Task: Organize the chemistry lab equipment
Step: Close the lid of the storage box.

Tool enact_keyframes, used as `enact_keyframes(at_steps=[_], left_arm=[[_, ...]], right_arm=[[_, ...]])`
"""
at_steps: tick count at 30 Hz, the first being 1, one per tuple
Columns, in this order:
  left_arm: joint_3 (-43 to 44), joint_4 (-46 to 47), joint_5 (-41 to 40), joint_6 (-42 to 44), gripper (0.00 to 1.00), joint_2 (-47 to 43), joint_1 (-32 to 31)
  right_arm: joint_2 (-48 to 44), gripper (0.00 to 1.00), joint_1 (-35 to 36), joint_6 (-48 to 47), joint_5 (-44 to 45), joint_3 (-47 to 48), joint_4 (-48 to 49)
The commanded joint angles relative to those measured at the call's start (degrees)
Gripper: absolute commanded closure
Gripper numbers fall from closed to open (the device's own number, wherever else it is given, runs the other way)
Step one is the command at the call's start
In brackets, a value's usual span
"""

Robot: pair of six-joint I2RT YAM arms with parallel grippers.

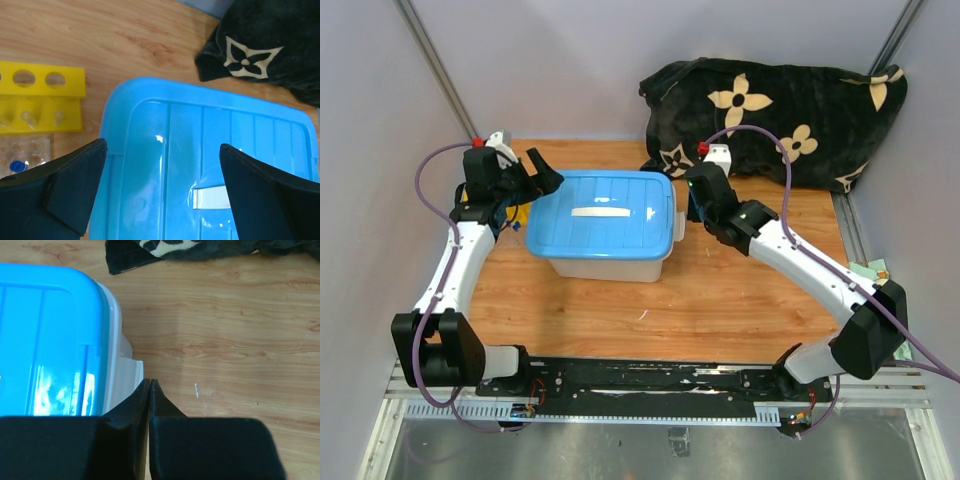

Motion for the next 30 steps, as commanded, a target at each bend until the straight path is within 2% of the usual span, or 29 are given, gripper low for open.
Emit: enact_keyframes(at_steps=[1, 9, 18, 22, 30], left_arm=[[4.59, 1.56, -0.95, 1.05, 0.01, 1.3, -1.02], [6.17, 1.7, -1.33, 0.26, 0.01, 1.51, -2.83], [5.57, 0.75, -3.24, 1.08, 0.01, 1.2, -3.52], [6.17, -3.45, -7.85, 2.88, 0.01, 0.46, -3.54], [7.3, -12.39, -12.43, 3.27, 0.03, -1.91, -3.62]], right_arm=[[1.4, 0.98, -2.11, -2.08, -2.78, -0.27, -0.24], [2.03, 0.99, -2.13, -2.82, -4.97, -0.1, 1.85], [-4.02, 0.99, -1.81, -7.99, -8.38, -3.22, 9.84], [-4.52, 0.98, -1.85, -9.01, -11.61, -3.63, 11.77], [-4.3, 0.98, -1.82, -8.4, -12.36, -4.43, 11.73]])
